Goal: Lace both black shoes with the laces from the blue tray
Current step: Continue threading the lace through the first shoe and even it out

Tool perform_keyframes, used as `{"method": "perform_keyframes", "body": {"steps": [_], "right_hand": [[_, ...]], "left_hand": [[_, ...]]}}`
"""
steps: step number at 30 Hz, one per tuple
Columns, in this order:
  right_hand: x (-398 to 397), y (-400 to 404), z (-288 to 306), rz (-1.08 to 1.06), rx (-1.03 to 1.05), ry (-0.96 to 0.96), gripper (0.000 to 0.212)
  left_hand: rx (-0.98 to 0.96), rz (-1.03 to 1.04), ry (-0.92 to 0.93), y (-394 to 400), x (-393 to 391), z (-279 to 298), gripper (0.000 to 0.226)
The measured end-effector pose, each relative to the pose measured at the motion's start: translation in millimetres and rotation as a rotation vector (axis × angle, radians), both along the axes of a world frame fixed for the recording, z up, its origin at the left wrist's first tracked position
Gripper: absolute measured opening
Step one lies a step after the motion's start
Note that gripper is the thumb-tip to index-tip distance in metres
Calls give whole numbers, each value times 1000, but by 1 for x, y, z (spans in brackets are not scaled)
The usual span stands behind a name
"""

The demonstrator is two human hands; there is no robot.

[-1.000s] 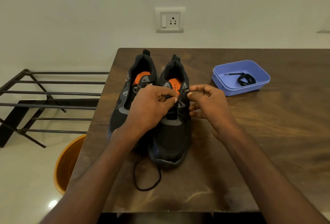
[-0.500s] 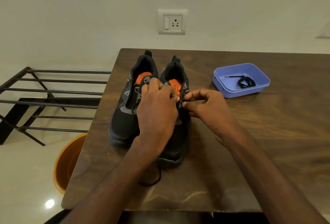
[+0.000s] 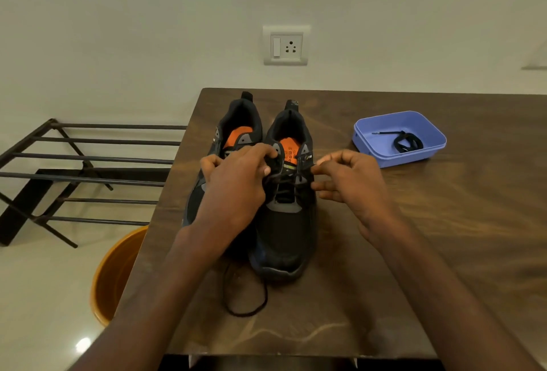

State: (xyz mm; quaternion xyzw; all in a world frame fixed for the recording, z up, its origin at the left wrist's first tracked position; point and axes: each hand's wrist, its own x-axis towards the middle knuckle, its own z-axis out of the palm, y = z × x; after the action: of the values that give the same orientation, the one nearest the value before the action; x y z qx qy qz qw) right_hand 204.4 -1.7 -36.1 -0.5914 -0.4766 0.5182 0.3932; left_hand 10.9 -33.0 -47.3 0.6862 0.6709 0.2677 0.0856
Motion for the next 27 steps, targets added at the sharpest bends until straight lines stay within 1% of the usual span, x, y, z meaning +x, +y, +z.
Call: {"method": "perform_keyframes", "body": {"steps": [2,4,5,6,7,8,9,10,12,14,15,16,18,19,20,21,22,23,24,25,27], "right_hand": [[9,4,8,-15,-80,166,20],[21,6,12,-42,-133,356,26],[23,7,12,-77,-137,379,25],[25,8,9,-121,-86,278,20],[27,9,5,-153,27,39,16],[28,11,1,-161,195,-253,18],[28,12,-4,-115,359,-473,23],[26,13,-6,-35,468,-583,23],[15,8,-10,145,519,-685,18],[6,7,-17,214,553,-834,20],[4,7,-18,212,588,-836,18],[5,6,-14,198,593,-727,14],[6,5,-7,136,516,-406,20],[6,3,-4,118,473,-321,22],[5,1,-2,130,448,-314,24],[2,-1,-1,169,427,-358,31],[0,-4,-2,205,414,-434,38],[-3,-5,-4,215,404,-496,40],[-5,-4,-6,201,401,-511,34],[-5,-3,-8,180,400,-498,24],[-5,0,-8,174,373,-483,8]], "left_hand": [[-10,1,52,1,-6,1,33],[-38,13,55,2,-9,2,25],[-47,10,58,3,-10,2,22],[-50,2,65,2,-11,3,20],[-44,-8,75,2,-11,4,19],[-31,-17,78,2,-11,5,17],[-13,-21,79,1,-11,5,14],[6,-27,84,1,-11,5,10],[47,-37,107,1,-11,4,5],[55,-44,102,1,-10,5,6],[48,-44,90,1,-10,5,7],[37,-43,76,1,-9,5,7],[21,-47,46,1,-9,5,6],[16,-57,22,2,-10,3,7],[15,-68,-5,3,-10,1,7],[20,-82,-21,4,-11,0,9],[29,-91,-22,6,-10,0,8],[36,-91,-11,6,-10,0,7],[39,-86,3,7,-10,1,4],[41,-83,4,7,-10,1,3],[50,-92,-8,7,-12,1,4]]}}
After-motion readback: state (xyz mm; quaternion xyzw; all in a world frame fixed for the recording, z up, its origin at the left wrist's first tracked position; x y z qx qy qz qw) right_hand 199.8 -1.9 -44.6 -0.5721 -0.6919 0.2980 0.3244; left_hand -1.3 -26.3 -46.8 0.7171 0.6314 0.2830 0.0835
